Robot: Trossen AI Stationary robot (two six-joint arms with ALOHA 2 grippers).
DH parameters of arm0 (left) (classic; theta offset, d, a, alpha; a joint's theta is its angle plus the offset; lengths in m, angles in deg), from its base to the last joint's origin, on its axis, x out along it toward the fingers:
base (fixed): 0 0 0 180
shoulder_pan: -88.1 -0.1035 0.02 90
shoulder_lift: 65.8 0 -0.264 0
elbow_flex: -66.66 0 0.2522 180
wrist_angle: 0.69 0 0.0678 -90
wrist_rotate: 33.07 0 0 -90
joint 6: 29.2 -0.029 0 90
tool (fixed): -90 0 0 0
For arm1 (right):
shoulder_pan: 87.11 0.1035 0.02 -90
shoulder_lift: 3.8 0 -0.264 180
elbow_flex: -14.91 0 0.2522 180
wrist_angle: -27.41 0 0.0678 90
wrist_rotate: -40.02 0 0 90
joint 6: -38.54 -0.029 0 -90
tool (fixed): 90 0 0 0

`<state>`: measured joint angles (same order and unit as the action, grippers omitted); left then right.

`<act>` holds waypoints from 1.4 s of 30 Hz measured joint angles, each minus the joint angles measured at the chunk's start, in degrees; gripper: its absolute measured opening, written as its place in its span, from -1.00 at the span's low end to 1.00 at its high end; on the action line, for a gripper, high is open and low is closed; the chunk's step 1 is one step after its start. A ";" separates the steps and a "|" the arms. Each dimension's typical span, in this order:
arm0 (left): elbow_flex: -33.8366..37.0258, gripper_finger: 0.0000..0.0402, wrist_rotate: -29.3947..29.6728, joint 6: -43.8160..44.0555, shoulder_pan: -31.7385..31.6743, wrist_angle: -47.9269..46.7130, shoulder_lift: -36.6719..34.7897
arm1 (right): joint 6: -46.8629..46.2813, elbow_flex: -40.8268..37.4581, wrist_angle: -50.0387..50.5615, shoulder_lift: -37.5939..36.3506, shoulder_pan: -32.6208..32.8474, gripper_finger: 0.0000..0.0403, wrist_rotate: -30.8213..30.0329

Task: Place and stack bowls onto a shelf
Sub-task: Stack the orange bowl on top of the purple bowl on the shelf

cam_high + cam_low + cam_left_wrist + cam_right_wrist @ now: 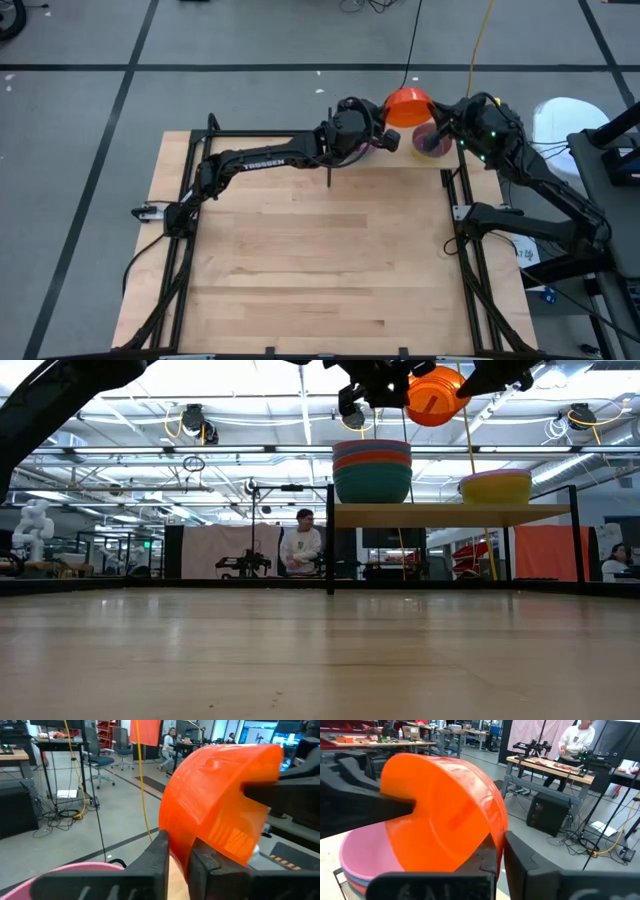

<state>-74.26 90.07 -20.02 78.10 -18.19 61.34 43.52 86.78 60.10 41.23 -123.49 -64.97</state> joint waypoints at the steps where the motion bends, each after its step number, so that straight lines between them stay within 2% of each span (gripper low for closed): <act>1: 0.01 -0.78 -0.31 0.00 0.01 -0.01 0.00 | 0.00 0.00 0.18 0.00 0.00 -0.99 0.01; 13: 0.10 -0.31 -4.87 -1.19 1.88 -9.17 -5.70 | 0.34 0.00 1.84 -0.76 0.16 -0.99 1.95; 18: 0.03 -0.23 -3.20 -2.49 3.18 -10.91 -8.31 | 0.67 -0.24 4.75 -2.13 0.22 -0.99 1.65; 24: -0.01 -0.21 -2.64 -8.15 5.07 -11.88 -9.53 | -0.59 -0.02 7.00 -4.75 0.15 -0.99 0.93; 28: -0.01 -0.21 -2.46 -8.36 5.78 -12.71 -11.09 | -3.35 2.78 13.93 -6.52 0.13 -0.99 1.61; 32: -0.03 -0.21 -2.20 -9.25 6.16 -13.37 -12.60 | -4.95 9.04 25.06 -6.18 0.13 -0.99 3.19; 36: -0.03 -0.21 -2.20 -9.53 6.37 -14.23 -14.08 | -5.78 16.40 37.56 -3.24 0.13 -1.00 3.26; 42: 0.01 -0.21 -2.16 -9.50 6.27 -15.72 -15.55 | -8.33 25.38 50.19 2.78 -0.02 -1.00 2.45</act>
<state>-74.25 87.91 -29.52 84.37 -33.91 45.79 35.18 112.16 110.29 44.01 -123.51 -62.52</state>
